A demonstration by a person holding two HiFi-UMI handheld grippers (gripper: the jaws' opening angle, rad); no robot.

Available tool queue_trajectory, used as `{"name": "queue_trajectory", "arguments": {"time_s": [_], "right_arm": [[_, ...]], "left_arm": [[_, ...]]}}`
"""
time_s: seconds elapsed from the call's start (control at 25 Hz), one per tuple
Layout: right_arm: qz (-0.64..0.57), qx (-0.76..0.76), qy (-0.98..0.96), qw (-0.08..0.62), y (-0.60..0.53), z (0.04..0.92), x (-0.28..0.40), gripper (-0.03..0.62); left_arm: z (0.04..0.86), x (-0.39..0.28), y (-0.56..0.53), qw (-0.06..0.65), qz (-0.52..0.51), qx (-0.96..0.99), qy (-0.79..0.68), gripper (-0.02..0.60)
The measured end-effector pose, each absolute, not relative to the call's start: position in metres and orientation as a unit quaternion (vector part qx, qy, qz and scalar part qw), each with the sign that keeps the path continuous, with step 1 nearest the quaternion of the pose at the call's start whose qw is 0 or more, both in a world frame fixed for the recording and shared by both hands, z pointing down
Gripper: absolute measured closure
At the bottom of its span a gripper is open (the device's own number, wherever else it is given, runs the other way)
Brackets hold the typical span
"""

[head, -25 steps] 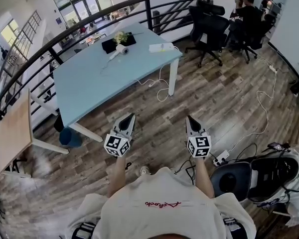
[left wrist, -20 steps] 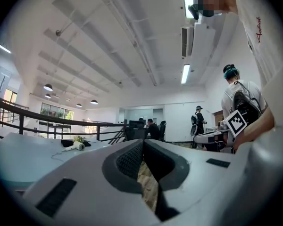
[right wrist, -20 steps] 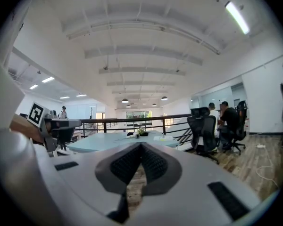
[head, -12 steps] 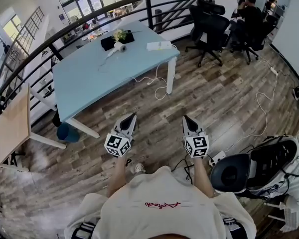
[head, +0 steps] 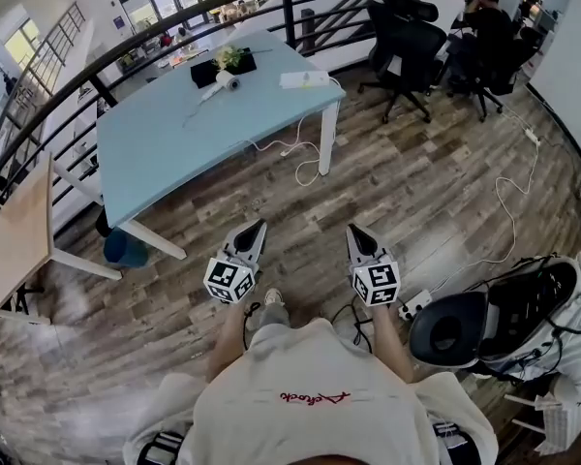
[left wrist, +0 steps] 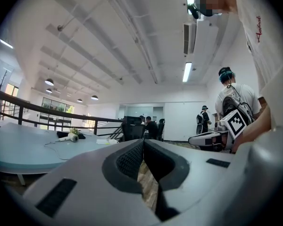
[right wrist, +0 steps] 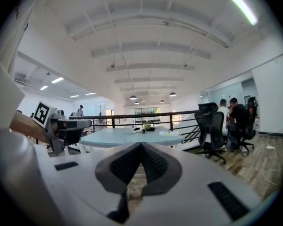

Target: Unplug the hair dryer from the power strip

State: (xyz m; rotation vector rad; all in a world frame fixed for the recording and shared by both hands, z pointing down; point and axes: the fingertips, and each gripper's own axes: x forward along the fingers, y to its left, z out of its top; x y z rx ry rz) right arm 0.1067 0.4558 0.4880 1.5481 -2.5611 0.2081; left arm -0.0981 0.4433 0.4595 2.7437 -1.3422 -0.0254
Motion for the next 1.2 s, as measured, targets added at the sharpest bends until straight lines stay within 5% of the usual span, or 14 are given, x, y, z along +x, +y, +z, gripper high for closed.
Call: {"name": "queue_trajectory", "arguments": {"time_s": [1.2], "right_arm": [[0.065,0.508,-0.854,0.095,0.175,0.485,0.052,0.576]], "left_arm": [[0.454,-0.115,0.161,0.046,-0.029,0.917,-0.395,0.572]]}}
